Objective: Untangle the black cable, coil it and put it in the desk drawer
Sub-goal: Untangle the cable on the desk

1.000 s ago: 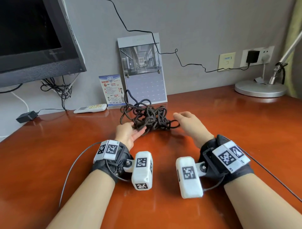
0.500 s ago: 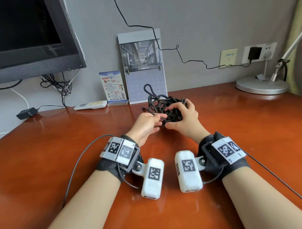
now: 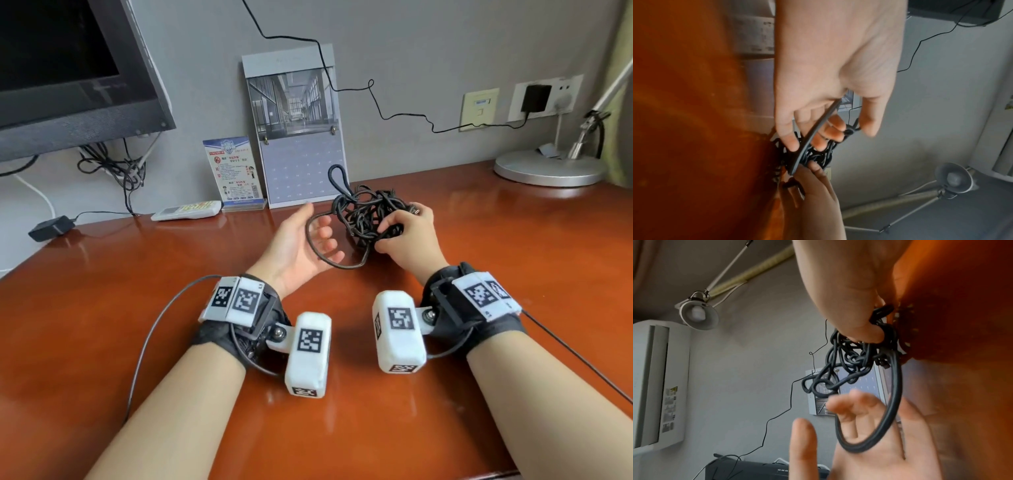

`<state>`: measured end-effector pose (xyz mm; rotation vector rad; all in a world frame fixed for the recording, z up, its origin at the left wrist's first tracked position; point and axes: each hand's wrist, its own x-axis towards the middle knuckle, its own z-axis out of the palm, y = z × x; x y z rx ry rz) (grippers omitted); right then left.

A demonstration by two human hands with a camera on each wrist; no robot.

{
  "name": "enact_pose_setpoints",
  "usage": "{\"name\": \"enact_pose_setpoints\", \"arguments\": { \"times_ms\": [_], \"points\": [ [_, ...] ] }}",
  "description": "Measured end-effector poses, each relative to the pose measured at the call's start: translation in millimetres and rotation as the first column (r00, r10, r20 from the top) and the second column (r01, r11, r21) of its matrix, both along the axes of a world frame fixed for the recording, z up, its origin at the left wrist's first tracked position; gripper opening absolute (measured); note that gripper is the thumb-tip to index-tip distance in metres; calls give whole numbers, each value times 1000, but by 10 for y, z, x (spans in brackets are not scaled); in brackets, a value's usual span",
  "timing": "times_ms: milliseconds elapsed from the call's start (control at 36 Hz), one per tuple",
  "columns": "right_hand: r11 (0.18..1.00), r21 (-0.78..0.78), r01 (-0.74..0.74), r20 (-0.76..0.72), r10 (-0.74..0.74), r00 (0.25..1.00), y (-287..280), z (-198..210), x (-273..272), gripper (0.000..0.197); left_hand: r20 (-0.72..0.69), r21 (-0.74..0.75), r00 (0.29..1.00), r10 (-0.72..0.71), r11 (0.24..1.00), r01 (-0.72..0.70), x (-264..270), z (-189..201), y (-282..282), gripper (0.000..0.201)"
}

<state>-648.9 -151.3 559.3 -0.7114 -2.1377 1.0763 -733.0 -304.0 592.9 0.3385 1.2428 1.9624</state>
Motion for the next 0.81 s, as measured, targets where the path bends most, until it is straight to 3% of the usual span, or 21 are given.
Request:
{"name": "enact_pose_setpoints", "arguments": {
  "times_ms": [83, 167, 361, 500, 556, 639, 722, 806],
  "points": [
    [998, -23, 53, -4, -53, 999, 26, -12, 19, 23, -88, -65, 981, -174, 984, 169, 83, -23, 4, 3],
    [993, -57, 104, -17, -105, 994, 54, -18, 32, 25, -101, -104, 965, -242, 967, 232, 151, -38, 19, 9],
    [985, -105, 134, -33, -138, 990, 73, -1, 75, 21, 14, 102, 999, -45, 994, 44, 30, 28, -41, 22],
    [989, -115, 93, -12, -95, 995, 34, 8, 80, 18, -187, -31, 981, 51, 998, -57, -114, 29, -91, 26],
    [988, -133, 83, -20, -86, 996, 24, 14, 71, 18, -153, 16, 985, 79, 997, -78, -119, 24, -85, 23],
    [980, -176, 90, -50, -100, 994, -23, 50, 36, 16, -9, 211, 999, 43, 977, -40, -46, 9, -55, 18],
    [960, -266, 89, -109, -122, 987, -67, 87, -10, 13, -96, 269, 994, -49, 960, 73, 63, -4, 2, 34],
    [948, -303, 101, -139, -149, 979, -123, 110, -34, 17, -173, 270, 975, -141, 945, 185, 202, -23, 82, 34]
  ]
}}
